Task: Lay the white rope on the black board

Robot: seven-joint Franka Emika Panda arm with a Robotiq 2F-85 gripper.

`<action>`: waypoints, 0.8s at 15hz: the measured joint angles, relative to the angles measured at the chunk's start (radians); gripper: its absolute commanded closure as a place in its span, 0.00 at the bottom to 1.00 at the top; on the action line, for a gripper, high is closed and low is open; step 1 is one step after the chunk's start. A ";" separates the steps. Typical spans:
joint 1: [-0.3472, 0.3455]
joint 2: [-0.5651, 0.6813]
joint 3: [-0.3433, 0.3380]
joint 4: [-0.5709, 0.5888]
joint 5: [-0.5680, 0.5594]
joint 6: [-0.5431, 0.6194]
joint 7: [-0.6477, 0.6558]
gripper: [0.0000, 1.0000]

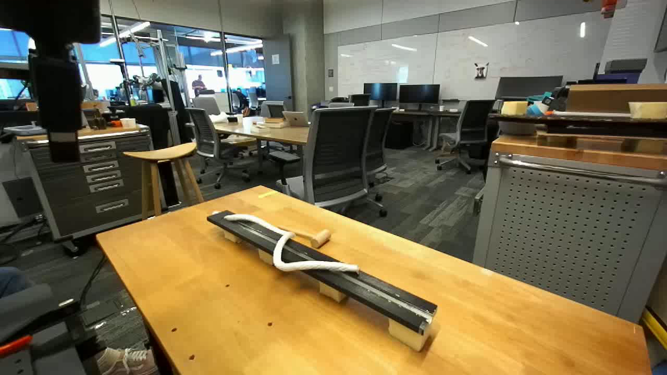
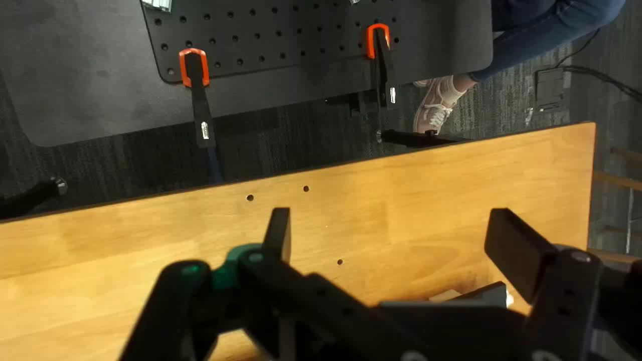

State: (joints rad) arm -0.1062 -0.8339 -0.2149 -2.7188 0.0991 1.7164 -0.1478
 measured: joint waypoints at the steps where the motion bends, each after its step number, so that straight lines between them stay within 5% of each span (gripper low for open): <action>1: 0.000 0.000 0.000 0.001 0.000 0.000 0.000 0.00; 12: 0.000 0.010 0.002 0.000 0.000 0.010 0.000 0.00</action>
State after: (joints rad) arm -0.1063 -0.8236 -0.2133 -2.7187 0.0991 1.7266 -0.1478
